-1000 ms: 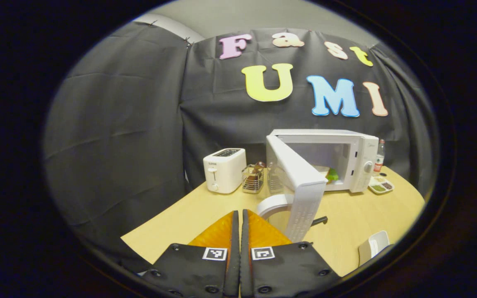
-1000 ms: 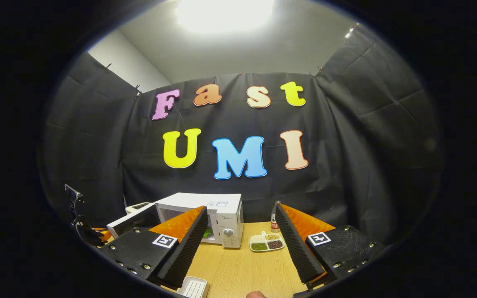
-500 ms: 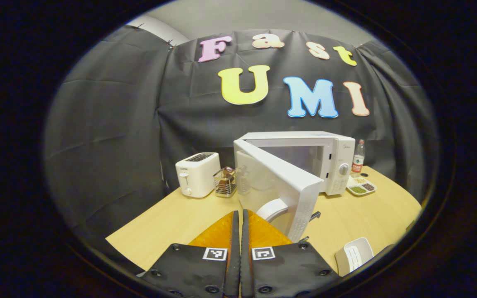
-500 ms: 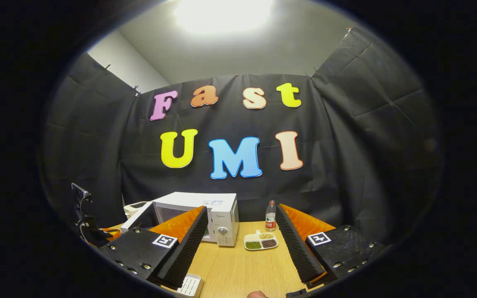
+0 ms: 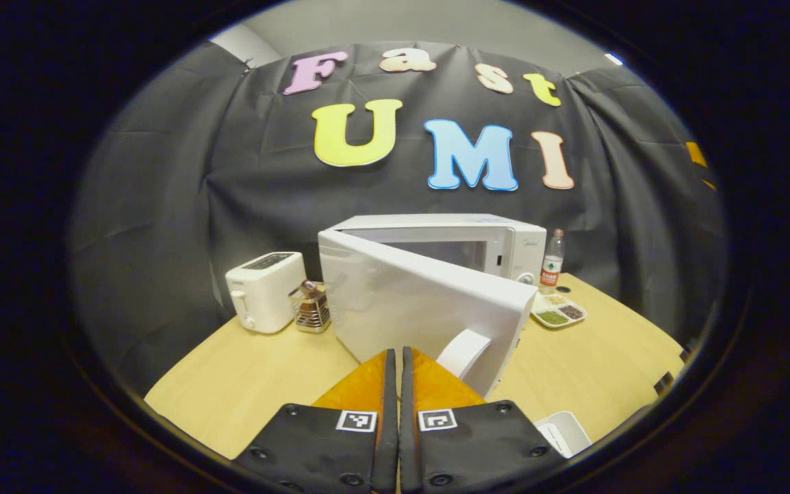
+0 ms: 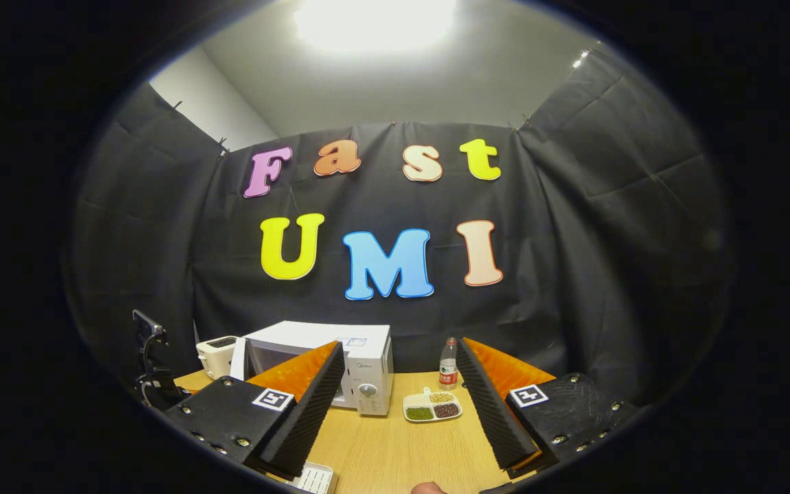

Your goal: Open the microwave oven with the left hand, put the food in, and close the microwave oven.

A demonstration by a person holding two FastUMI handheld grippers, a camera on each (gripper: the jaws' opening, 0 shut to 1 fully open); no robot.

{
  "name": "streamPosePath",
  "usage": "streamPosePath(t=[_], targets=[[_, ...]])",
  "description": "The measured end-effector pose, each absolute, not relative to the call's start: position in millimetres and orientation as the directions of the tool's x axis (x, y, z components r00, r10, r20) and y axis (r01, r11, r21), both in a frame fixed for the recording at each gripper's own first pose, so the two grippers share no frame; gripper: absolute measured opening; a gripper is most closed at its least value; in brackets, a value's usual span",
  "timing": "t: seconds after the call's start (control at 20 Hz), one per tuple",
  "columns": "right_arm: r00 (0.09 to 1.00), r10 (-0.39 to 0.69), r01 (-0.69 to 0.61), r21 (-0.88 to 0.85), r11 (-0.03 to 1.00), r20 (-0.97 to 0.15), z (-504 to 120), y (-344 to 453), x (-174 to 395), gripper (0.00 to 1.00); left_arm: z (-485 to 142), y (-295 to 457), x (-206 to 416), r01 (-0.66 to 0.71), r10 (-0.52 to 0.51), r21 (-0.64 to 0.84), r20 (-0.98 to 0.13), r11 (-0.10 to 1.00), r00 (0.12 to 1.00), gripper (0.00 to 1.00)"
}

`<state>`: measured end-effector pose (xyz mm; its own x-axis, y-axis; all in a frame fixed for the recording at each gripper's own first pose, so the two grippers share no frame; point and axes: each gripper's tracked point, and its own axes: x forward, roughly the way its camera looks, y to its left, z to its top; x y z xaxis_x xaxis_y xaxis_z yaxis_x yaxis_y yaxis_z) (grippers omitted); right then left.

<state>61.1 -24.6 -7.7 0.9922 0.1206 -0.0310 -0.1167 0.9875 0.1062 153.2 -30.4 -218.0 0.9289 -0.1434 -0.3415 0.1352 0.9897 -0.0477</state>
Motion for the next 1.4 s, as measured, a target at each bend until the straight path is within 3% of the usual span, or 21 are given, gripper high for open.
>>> streamPosePath(t=[0.25,0.6,1.4], targets=[[0.997,0.073,-0.072,0.076,0.995,-0.006,-1,-23,70,0.98,-226,-56,184,0.229,-0.233,-0.052,-0.349,0.972,0.908,0.06],[0.999,-0.008,0.01,0.055,0.998,-0.033,-9,-24,81,0.98,-229,-82,229,0.311,-0.319,-0.08,-0.332,0.947,0.888,0.09],[0.983,-0.156,0.156,-0.003,0.988,-0.097,-31,-37,104,0.98,-248,-127,320,0.394,-0.402,-0.092,-0.317,0.915,0.859,0.1]])
